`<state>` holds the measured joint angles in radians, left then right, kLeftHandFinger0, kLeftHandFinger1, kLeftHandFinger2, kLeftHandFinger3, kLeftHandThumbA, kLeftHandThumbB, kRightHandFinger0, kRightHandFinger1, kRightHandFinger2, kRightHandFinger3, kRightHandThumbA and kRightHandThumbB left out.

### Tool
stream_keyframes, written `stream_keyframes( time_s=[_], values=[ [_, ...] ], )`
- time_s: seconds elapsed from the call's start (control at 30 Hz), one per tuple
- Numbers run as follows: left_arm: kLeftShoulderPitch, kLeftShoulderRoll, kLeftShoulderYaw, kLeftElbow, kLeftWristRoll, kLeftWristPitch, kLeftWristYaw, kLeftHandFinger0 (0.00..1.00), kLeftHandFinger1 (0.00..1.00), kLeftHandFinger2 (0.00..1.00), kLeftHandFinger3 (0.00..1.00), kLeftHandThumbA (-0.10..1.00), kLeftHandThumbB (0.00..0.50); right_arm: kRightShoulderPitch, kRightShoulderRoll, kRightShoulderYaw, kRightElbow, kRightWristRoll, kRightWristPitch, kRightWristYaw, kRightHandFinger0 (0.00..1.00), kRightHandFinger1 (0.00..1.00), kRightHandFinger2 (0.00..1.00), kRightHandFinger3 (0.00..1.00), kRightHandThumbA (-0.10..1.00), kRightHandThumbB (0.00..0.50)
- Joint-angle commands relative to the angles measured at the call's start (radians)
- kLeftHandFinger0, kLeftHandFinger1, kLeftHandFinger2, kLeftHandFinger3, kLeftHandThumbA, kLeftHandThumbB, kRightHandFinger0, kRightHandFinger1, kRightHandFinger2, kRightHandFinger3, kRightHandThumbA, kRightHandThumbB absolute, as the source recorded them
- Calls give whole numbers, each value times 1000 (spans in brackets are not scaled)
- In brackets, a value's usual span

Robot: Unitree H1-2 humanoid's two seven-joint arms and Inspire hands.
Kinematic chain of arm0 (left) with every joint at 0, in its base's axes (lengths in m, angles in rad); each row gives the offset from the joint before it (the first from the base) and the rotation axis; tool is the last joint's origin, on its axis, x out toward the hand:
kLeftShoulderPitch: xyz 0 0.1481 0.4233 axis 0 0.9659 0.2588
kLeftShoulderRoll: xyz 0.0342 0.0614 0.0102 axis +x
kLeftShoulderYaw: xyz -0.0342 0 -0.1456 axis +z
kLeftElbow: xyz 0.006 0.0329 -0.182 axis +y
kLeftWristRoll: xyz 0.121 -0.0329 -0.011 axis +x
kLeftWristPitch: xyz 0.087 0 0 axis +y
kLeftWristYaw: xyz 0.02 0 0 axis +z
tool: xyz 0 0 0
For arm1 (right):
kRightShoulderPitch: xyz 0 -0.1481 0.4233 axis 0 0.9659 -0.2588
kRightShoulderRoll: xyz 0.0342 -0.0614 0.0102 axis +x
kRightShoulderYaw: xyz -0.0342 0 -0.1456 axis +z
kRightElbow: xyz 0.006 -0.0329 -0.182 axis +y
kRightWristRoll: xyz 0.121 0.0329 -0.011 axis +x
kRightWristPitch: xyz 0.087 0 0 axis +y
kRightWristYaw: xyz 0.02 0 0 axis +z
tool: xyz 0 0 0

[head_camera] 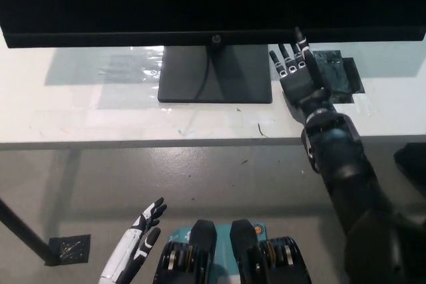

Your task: The monitor is being placed at the center of the desk and the robot uses its right hand to grab on the right side of the monitor and tilt the angle of the montior sideways.

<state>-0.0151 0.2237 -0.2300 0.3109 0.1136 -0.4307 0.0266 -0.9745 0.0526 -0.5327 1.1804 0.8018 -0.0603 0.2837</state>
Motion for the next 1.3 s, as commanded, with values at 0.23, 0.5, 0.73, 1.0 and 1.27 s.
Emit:
stream_keyframes(
  time_s=[0.23,0.5,0.73,1.0,1.27],
  values=[
    [-18,14,0,-6,-8,-39,8,1000,1000,1000,1000,1000,334,649,116,347,-1156,-212,51,81,1000,1000,1000,1000,1000,379],
    [-17,14,0,-12,-10,-39,0,1000,1000,1000,1000,1000,332,848,111,427,-1329,-404,-208,151,1000,1000,1000,1000,1000,361],
    [-21,20,-3,-10,1,-39,5,1000,1000,1000,1000,1000,329,1041,156,485,-1529,-566,-410,209,1000,1000,1000,1000,1000,404],
    [-16,22,-7,-9,2,-39,6,1000,1000,1000,1000,1000,330,1137,190,488,-1617,-741,-410,218,1000,1000,1000,1000,1000,214],
    [-4,18,-5,-9,-7,-39,0,1000,1000,1000,1000,1000,337,1120,-34,715,-1401,-1056,-410,-304,1000,1000,1000,1000,1000,208]
  ],
)
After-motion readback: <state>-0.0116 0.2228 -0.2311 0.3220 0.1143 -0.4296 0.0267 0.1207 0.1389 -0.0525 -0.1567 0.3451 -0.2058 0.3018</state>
